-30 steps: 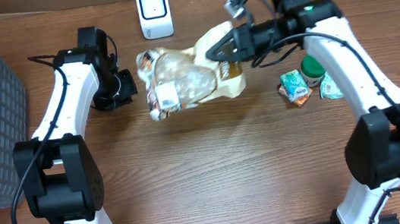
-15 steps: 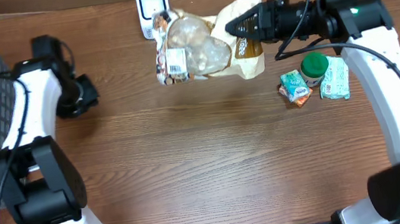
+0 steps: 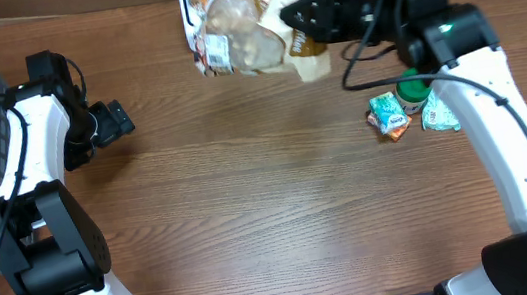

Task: Scan the item barcode
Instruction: 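Hold the Pantree bag up under the white scanner with right gripper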

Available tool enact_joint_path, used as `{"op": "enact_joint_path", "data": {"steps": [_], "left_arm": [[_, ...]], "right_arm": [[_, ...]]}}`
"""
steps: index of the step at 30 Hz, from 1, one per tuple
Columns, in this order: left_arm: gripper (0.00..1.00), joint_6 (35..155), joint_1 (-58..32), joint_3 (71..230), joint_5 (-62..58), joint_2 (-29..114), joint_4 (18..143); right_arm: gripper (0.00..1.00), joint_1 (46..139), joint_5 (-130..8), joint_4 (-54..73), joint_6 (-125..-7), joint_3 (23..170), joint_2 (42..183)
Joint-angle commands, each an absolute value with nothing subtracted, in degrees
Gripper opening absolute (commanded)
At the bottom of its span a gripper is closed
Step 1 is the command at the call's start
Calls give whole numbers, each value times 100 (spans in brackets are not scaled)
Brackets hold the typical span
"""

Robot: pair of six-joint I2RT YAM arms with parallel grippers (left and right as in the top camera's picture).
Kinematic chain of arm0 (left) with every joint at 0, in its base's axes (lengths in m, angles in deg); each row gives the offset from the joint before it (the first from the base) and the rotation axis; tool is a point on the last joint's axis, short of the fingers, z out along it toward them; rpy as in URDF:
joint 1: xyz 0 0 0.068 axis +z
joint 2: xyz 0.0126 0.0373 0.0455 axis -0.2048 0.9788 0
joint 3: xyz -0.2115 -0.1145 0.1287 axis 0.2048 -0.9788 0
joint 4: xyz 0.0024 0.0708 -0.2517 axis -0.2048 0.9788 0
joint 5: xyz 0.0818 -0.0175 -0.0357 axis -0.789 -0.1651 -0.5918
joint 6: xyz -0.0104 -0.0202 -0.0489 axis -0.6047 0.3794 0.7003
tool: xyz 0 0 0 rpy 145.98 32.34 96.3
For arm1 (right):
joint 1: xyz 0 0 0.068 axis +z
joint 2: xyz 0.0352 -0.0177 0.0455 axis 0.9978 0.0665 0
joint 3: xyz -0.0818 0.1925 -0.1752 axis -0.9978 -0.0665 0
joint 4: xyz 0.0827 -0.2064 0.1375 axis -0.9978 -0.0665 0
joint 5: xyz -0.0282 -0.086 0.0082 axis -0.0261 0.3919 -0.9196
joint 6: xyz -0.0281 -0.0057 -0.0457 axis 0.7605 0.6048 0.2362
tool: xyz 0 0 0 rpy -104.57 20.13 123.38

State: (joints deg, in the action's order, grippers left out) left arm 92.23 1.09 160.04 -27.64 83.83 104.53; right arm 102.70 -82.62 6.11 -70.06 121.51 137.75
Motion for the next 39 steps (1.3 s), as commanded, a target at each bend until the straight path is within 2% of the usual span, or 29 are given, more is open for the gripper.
{"op": "enact_joint_path", "data": {"steps": [1,4,7,13,18,29,39], "left_arm": [[100,9219,166,16085,-2864,8208,10445],[99,9219,166,16085,-2864,8208,10445],[99,9219,168,16085,-2864,8208,10445],[100,9219,168,16085,-2864,8208,10445],[100,9219,168,16085,-2864,8208,10445],[100,9219,157,16085,-2864,8208,10445],[100,9219,157,16085,-2862,8208,10445]], "right_arm": [[4,10760,-5827,1119,-6881,12264,13786],[4,11099,-4726,1844,-6359,12264,14079],[4,11319,-4199,2791,-5583,12264,14522],[4,11431,-4007,4801,-3598,12264,15613],[4,11459,-4000,5896,-2311,12264,16428],[4,11763,-3950,6419,-1082,12264,17040],[4,11807,-3699,6596,-938,12264,17040]]}}
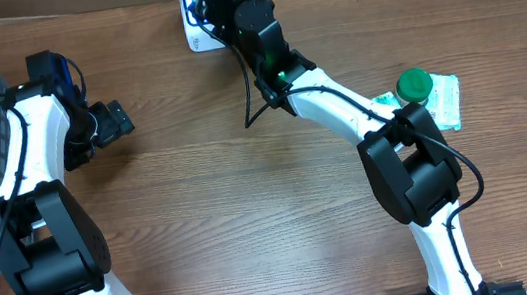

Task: Scan the item barcode
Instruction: 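Hold the Pantree bag up under the white scanner with right gripper, then carry the Pantree bag right and set it behind the jar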

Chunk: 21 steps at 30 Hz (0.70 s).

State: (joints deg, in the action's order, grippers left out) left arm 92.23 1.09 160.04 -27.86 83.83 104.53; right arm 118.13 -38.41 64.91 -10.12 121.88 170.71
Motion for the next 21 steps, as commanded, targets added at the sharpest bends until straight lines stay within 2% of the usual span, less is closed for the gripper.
{"op": "enact_joint_path", "data": {"steps": [1,12,16,21], "left_arm": [[99,9219,157,16085,-2864,8208,10445],[100,9219,166,16085,-2864,8208,10447],[100,9219,166,16085,-2864,8208,10447],[99,9219,166,16085,-2864,8208,10445]], "right_arm": [[4,11809,-3699,6596,-936,12264,17040],[4,11949,-3723,6594,-1080,12264,17012],[4,11990,-3740,6447,-1963,12264,16868],[4,11993,-4335,5654,-3174,12264,16310]]}}
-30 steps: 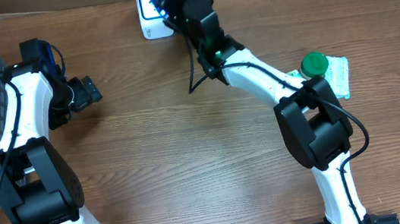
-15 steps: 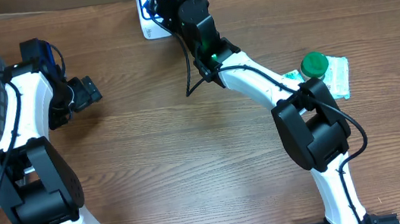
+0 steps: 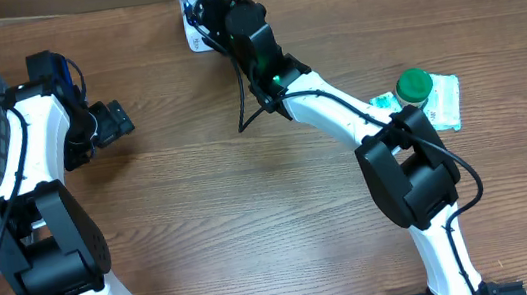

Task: Scan the item barcode
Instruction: 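Carry the Pantree bag right and set it behind the jar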

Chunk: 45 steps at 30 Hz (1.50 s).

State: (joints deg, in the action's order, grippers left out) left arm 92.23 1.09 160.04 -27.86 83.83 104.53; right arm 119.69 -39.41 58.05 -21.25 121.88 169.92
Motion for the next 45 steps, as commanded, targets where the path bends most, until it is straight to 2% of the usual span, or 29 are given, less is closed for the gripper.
{"op": "enact_joint_path", "data": {"steps": [1,7,13,20,26,30,34,43,45], "left_arm": [[100,9219,166,16085,-2864,8208,10445],[100,9219,168,16085,-2862,8208,10445],[100,9219,166,16085,-2864,8208,10445],[100,9219,166,16085,-2864,8208,10445],[100,9219,166,16085,-2862,8208,10445],[100,9219,166,16085,-2864,8208,10445],[100,9219,166,16085,-2864,8208,10445],[99,9219,166,16085,-2864,8208,10445],[100,9219,166,16085,-2864,8208,10445]], "right_arm": [[4,11982,-4468,5475,-3436,12264,16170],[4,11741,-5427,3982,-5633,12264,15071],[4,11105,-5952,1997,-7611,12264,13860],[4,10004,-6063,-66,-8122,12264,12964],[4,8760,-6070,-1413,-8240,12175,12997],[4,7997,-6096,-1841,-8378,11875,13141],[4,7346,-6389,-1738,-8387,11405,13161],[4,6522,-7377,-554,-8389,9869,13172],[8,6520,-7373,-366,-8387,9517,13172]]}}
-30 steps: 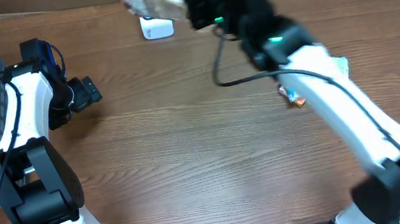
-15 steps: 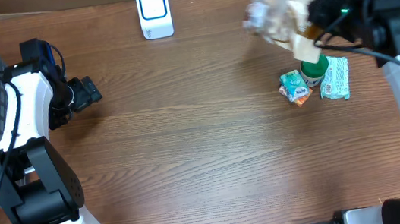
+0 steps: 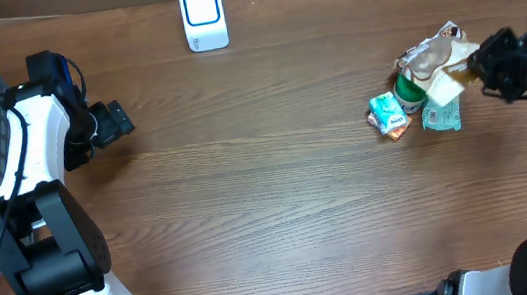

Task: Scan the item barcode
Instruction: 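Carry the Pantree bag right and set it behind the jar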

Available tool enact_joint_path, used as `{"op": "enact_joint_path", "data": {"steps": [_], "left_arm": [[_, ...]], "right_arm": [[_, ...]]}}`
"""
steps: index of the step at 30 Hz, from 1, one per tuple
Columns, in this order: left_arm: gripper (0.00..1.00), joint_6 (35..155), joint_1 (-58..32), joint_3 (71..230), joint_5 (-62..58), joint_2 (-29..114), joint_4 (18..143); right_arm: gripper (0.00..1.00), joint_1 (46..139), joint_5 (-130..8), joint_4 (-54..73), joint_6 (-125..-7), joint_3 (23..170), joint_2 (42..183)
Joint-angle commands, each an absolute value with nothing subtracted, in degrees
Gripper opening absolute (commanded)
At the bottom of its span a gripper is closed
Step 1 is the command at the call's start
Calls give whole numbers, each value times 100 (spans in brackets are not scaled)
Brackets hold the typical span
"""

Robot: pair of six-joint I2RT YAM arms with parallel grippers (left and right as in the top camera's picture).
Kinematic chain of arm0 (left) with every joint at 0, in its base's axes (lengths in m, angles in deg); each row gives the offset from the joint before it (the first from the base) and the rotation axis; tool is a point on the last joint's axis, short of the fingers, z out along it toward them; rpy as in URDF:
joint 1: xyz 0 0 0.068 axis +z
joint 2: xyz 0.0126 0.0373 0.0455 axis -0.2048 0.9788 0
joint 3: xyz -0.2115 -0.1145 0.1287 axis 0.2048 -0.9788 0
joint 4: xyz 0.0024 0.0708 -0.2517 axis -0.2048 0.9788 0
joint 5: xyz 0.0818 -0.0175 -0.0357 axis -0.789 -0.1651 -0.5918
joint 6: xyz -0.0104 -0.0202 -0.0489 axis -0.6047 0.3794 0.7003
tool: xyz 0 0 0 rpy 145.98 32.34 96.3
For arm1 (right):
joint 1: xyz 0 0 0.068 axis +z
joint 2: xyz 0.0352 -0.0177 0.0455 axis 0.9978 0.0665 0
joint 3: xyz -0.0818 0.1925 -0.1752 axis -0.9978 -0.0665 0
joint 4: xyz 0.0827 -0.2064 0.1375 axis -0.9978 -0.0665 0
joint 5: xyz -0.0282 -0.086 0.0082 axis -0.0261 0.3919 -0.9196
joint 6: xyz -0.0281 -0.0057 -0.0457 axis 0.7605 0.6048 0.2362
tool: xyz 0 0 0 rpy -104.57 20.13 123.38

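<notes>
The white barcode scanner [image 3: 202, 16] with a blue-rimmed window stands uncovered at the far middle edge of the table. At the right side my right gripper [image 3: 475, 63] is shut on a crumpled clear snack bag [image 3: 431, 56]. The bag hangs over the group of small items there. My left gripper [image 3: 119, 120] hovers at the left near the basket with nothing in it. Whether its fingers are apart does not show.
A grey mesh basket fills the far left. Under the bag stand a green-capped bottle [image 3: 410, 94], an orange and teal packet [image 3: 389, 115] and a teal packet [image 3: 441, 118].
My right arm was stretched over the scanner at the far edge, hiding it. Now it is at the right side, holding the snack bag over the small items. The scanner shows fully.
First my right gripper held the snack bag in front of the scanner at the far middle. At the two following moments the arm reached over the scanner with the bag near the table's far edge. Now the bag is back at the right. The left arm stayed still.
</notes>
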State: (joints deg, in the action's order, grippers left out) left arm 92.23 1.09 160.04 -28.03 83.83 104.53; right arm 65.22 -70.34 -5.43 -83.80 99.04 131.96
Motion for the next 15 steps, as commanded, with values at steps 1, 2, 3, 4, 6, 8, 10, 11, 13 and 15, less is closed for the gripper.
{"op": "enact_joint_path", "data": {"steps": [1,2,3,4,6,8,10,11,13,15], "left_arm": [[100,9219,166,16085,-2864,8208,10445],[99,9219,166,16085,-2864,8208,10445],[100,9219,166,16085,-2864,8208,10445],[100,9219,166,16085,-2862,8208,10445],[99,9219,166,16085,-2864,8208,10445],[100,9219,166,16085,-2864,8208,10445],[100,9219,166,16085,-2864,8208,10445],[100,9219,166,16085,-2864,8208,10445],[99,9219,166,16085,-2862,8208,10445],[100,9219,166,16085,-2864,8208,10445]], "right_arm": [[11,6520,-7370,-372,-8385,9458,13172],[16,6520,-7368,-403,-8383,9414,13172],[24,6517,-7370,-440,-8383,9392,13172],[31,6517,-7370,-481,-8376,9392,13172],[44,6517,-7375,-505,-8341,9392,13169],[70,6517,-7403,-536,-8339,9392,13169],[85,6517,-7607,-549,-8302,9394,13169],[97,6517,-7764,-562,-8271,9401,13167],[100,6517,-8127,-569,-8166,9405,13134],[100,6517,-8498,-586,-8142,9403,13062]]}}
